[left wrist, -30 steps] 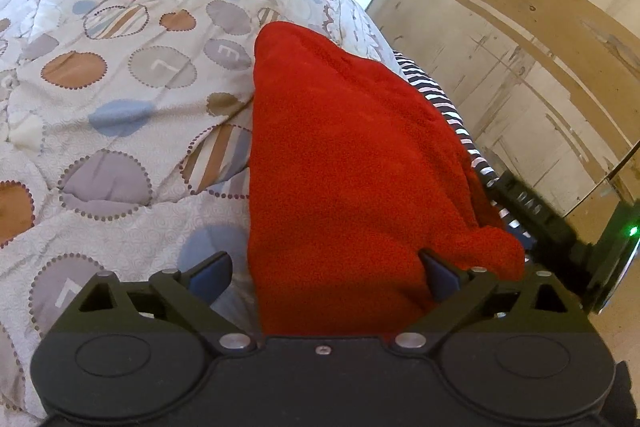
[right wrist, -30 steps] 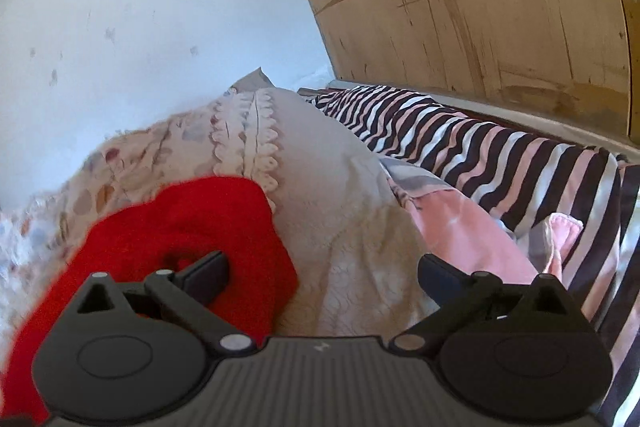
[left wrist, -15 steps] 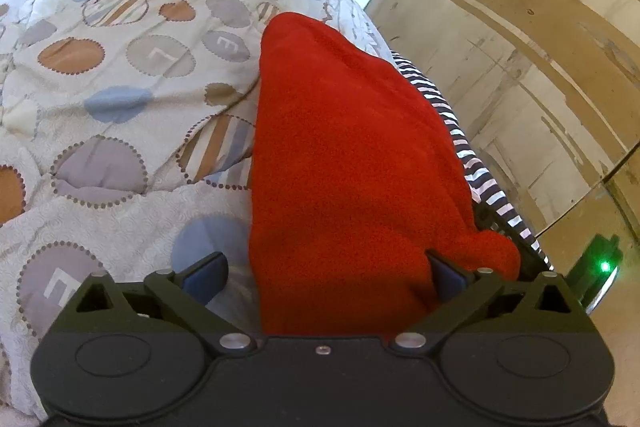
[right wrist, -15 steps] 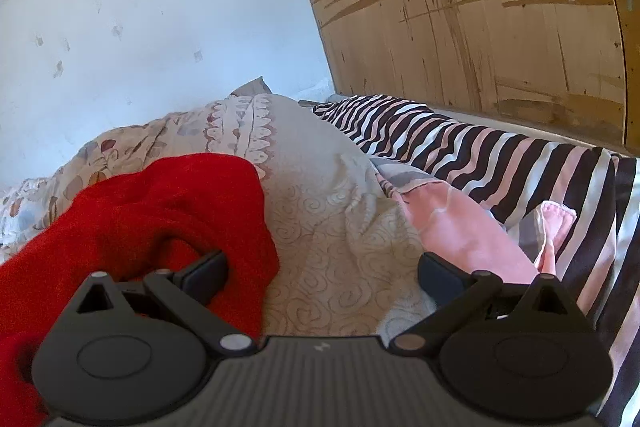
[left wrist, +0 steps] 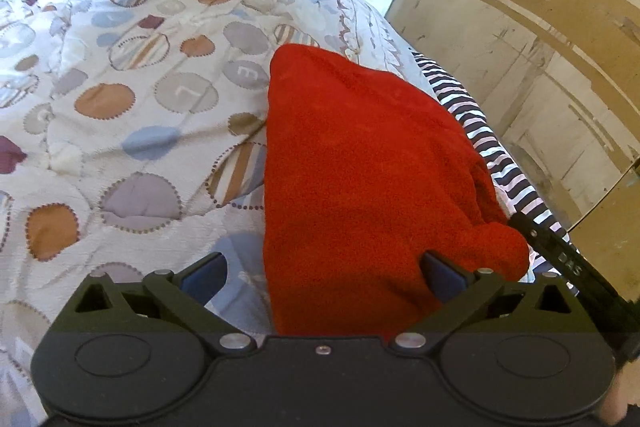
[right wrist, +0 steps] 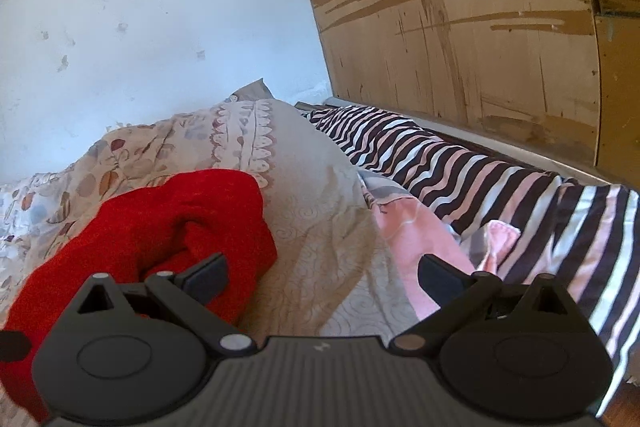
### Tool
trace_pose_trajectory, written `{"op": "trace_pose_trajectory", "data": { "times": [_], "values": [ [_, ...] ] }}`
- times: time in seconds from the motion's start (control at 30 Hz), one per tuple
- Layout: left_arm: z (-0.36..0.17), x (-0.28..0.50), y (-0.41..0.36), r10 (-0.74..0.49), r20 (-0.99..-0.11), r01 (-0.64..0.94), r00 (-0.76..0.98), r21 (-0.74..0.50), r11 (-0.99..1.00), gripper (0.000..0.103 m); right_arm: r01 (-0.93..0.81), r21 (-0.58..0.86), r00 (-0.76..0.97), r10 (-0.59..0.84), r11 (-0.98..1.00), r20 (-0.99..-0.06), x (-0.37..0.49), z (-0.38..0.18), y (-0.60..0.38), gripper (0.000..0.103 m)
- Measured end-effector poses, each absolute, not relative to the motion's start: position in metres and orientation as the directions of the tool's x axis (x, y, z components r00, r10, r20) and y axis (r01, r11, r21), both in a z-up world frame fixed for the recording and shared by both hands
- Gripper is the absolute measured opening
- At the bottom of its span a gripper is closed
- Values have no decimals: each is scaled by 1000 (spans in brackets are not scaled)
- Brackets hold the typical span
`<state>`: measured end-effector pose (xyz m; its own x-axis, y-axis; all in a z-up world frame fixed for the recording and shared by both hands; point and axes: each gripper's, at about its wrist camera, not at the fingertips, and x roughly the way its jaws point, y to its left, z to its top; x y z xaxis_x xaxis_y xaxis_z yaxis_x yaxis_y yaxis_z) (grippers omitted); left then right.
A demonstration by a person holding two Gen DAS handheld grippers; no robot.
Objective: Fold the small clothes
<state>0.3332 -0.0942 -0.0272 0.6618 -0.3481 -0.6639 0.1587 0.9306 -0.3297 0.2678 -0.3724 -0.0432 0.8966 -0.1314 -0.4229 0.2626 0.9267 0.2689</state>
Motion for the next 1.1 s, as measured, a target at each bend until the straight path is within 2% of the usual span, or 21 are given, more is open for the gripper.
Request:
{"op": "trace_pose_trajectory", "data": {
  "times": [0.4,0.63,0.83,1.1],
  "values": [
    [-7,313,-77,-300,-711,138,637,-278,951,102,160,303,913,-24,939,-408,235,-39,-362,103],
    [-7,321,-49,-368,-679,93,635,-406,909,102,80,373,925,70,925,-373,225,-41,-361,103],
    [-8,352,-50,-361,-669,89,650,-405,910,102,42,443,939,116,896,-323,244,-37,-374,103],
    [-18,405,-56,-405,-649,125,644,-433,893,102,7,573,925,213,819,-315,314,-53,-401,103]
  ]
}}
